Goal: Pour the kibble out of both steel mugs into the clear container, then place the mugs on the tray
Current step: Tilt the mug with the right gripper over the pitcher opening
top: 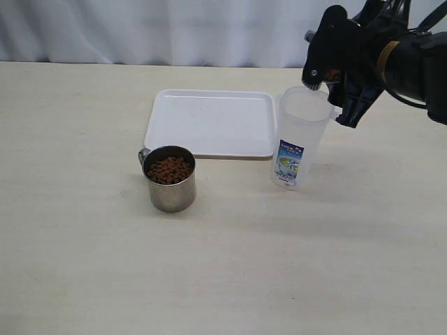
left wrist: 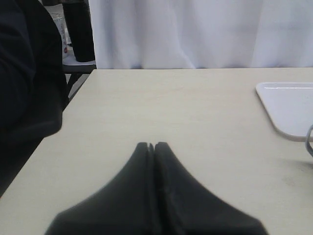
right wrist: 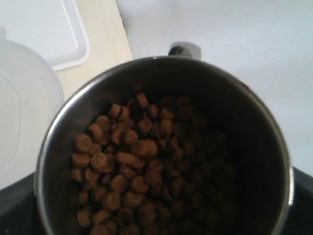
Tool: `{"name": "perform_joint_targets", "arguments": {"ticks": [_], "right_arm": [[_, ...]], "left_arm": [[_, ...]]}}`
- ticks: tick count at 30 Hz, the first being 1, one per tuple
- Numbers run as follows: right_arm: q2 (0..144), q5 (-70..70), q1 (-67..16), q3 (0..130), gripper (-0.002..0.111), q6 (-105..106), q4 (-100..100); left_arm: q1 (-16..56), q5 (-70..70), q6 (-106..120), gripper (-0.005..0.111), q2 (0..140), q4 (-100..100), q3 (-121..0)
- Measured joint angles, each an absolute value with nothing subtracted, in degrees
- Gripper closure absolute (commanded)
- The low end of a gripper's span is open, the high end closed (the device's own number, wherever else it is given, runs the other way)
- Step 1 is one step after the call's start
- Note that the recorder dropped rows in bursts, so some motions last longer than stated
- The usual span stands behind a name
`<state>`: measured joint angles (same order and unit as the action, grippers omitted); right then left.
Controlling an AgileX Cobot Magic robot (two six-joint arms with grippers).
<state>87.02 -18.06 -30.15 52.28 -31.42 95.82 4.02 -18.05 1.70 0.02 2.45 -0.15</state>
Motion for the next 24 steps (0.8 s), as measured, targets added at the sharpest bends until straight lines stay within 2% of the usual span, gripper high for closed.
{"name": "perform_joint_targets", "arguments": {"ticks": [24], "right_arm": [[87.0, -17.3, -30.1, 50.2, 0.104, -26.3, 97.1]], "left_arm": [[4.0, -18.0, 1.7, 0.107, 0.0, 2.5, -0.2]]}}
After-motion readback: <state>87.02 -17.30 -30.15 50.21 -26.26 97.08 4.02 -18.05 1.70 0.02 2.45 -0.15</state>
